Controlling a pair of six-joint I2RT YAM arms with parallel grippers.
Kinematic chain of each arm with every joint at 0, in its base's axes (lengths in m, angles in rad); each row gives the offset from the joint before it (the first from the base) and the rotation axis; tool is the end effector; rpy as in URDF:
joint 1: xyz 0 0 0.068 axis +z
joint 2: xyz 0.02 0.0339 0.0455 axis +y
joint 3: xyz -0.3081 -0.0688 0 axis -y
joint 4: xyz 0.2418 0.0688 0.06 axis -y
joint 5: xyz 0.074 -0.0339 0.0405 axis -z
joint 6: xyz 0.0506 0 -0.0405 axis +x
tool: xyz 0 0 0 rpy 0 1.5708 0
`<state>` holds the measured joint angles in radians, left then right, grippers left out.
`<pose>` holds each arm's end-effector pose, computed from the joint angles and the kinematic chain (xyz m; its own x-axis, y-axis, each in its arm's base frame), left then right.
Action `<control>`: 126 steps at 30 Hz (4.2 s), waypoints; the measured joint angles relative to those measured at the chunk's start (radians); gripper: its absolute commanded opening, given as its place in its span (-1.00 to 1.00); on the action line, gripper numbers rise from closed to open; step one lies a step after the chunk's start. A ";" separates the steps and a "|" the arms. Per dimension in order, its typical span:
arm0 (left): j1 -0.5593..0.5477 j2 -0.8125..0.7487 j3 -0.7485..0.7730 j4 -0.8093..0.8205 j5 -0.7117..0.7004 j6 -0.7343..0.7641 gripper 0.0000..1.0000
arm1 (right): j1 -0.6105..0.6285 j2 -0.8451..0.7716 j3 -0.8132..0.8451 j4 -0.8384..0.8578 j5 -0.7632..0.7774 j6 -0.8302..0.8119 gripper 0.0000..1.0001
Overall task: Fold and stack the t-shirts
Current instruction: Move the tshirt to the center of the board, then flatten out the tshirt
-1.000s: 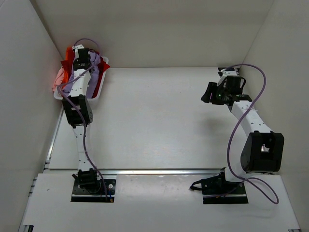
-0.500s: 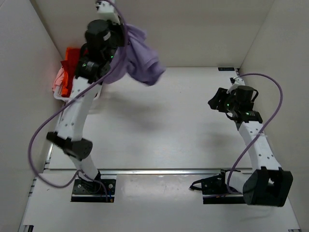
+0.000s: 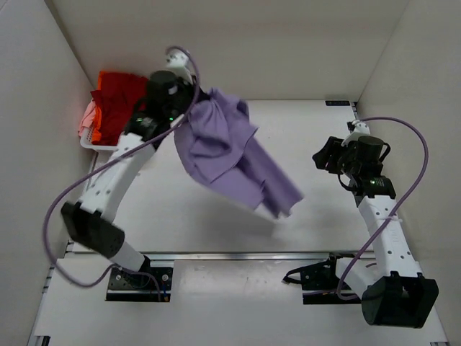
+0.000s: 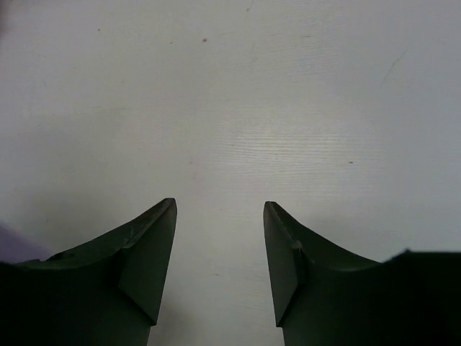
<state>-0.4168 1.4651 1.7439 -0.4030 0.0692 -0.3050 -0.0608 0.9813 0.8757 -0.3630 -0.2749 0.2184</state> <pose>0.2976 -0.1356 0.5287 -0.2482 -0.2177 -0.9439 0.4111 0.8587 -0.3062 0.2054 0.0013 0.3484 -0.4798 0.2381 -0.8444 -0.0812 0.9463 0.3130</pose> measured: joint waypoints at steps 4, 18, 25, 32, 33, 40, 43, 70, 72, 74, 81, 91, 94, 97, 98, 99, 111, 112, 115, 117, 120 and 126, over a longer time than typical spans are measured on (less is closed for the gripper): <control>0.021 0.213 -0.209 0.003 0.005 0.002 -0.41 | 0.002 0.028 -0.001 0.003 -0.012 0.000 0.04; 0.041 -0.025 -0.705 -0.019 0.023 -0.006 -0.22 | 0.329 0.233 -0.091 -0.006 -0.030 0.018 0.01; -0.033 -0.083 -0.903 0.018 0.032 -0.077 -0.13 | 0.550 0.241 -0.188 0.016 -0.021 0.094 -0.02; -0.064 0.004 -0.903 0.106 0.032 -0.140 -0.01 | 0.642 0.241 -0.211 0.043 0.014 0.156 -0.01; -0.067 0.018 -0.903 0.120 0.032 -0.149 -0.01 | 0.656 0.241 -0.211 0.047 0.021 0.160 -0.01; -0.090 0.091 -0.883 0.182 0.029 -0.201 0.00 | 0.682 0.241 -0.211 0.055 0.048 0.172 0.07; -0.098 0.116 -0.869 0.206 0.019 -0.216 0.10 | 0.686 0.241 -0.211 0.054 0.065 0.171 0.07; -0.089 0.212 -0.857 0.298 0.058 -0.290 -1.00 | 0.981 0.476 -0.156 0.110 0.181 0.205 -0.70; -0.085 0.207 -0.862 0.299 0.059 -0.290 -1.00 | 0.985 0.506 -0.133 0.104 0.193 0.214 -0.72; -0.079 0.195 -0.867 0.296 0.060 -0.288 -1.00 | 0.982 0.509 -0.122 0.090 0.201 0.216 -0.82; -0.035 0.092 -0.863 0.241 0.079 -0.271 -1.00 | 0.924 0.410 -0.108 -0.006 0.207 0.215 -1.00; 0.013 -0.099 -0.697 0.117 0.085 -0.233 -1.00 | 0.731 0.147 -0.107 -0.082 0.173 0.162 -0.89; 0.033 -0.167 -0.656 0.086 0.091 -0.225 -1.00 | 0.639 0.068 -0.107 -0.104 0.144 0.139 -1.00; 0.057 -0.216 -0.603 0.044 0.098 -0.214 -1.00 | 0.535 -0.022 -0.102 -0.128 0.118 0.116 -1.00; 0.063 -0.228 -0.580 0.027 0.100 -0.210 -1.00 | 0.503 -0.045 -0.096 -0.134 0.110 0.108 -0.99; 0.069 -0.240 -0.557 0.012 0.099 -0.204 -1.00 | 0.475 -0.067 -0.087 -0.140 0.103 0.100 -0.97; 0.157 -0.478 -0.317 -0.148 0.107 -0.164 -1.00 | 0.244 -0.320 0.096 -0.225 0.055 0.034 -1.00; 0.162 -0.492 -0.285 -0.163 0.107 -0.159 -1.00 | 0.196 -0.344 0.113 -0.234 0.037 0.025 -0.94; 0.161 -0.516 -0.215 -0.191 0.108 -0.147 -1.00 | 0.049 -0.399 0.159 -0.256 -0.005 0.002 -0.86; 0.159 -0.529 -0.188 -0.210 0.108 -0.144 -1.00 | -0.010 -0.435 0.185 -0.262 -0.014 -0.009 -0.99; 0.159 -0.533 -0.149 -0.249 0.108 -0.141 -1.00 | -0.005 -0.476 0.192 -0.274 -0.016 -0.014 -1.00; 0.137 -0.523 -0.050 -0.323 0.098 -0.130 -1.00 | -0.040 -0.519 0.222 -0.328 -0.003 -0.033 -0.83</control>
<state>-0.2802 0.9421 1.6943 -0.7258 0.1673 -0.4347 -0.1013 0.4622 1.0973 -0.6914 -0.2783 0.1856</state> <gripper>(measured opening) 0.104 0.225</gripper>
